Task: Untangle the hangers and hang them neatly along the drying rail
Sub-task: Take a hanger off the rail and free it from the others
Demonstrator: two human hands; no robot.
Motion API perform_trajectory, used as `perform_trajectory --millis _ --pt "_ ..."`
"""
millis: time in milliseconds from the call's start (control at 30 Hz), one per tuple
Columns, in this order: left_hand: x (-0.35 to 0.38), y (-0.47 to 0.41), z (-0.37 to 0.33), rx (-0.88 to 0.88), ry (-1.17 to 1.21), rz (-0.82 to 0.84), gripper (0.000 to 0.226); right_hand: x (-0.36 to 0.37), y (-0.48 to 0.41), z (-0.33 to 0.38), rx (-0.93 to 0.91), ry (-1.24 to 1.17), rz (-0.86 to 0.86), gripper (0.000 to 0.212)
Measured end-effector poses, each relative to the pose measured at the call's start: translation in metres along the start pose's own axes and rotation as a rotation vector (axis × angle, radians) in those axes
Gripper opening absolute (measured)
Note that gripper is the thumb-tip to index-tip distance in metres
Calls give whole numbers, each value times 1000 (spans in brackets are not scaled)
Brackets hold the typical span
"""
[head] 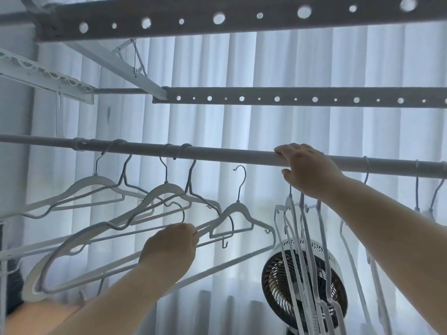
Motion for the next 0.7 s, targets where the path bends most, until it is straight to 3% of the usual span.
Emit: perform_trajectory --millis 200,333,433,533,667,700 --pt "12 48 18 -75 19 73 30 1 4 0 -21 -54 -16 47" --pt "8 88 35 -137 88 94 31 0 22 20 -195 -54 -123 46" --pt "0 111 44 -177 77 102 29 8 40 42 -308 -154 130 45" --pt "-5 126 53 -176 107 170 34 18 58 60 -278 -209 448 46" --pt "-19 146 67 -137 107 168 36 19 71 78 -220 -354 547 15" --pt "-24 151 70 -139 119 158 35 17 73 82 -206 -408 577 15"
Point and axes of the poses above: each hand's wrist, its own y-axis away from the middle knuckle, its own x-axis out of the palm, z = x × y, the point moved 2 cm from there along -y, towards the middle knuckle, and after that the axes turned 4 degrees about -y, right-handed, at the moved point
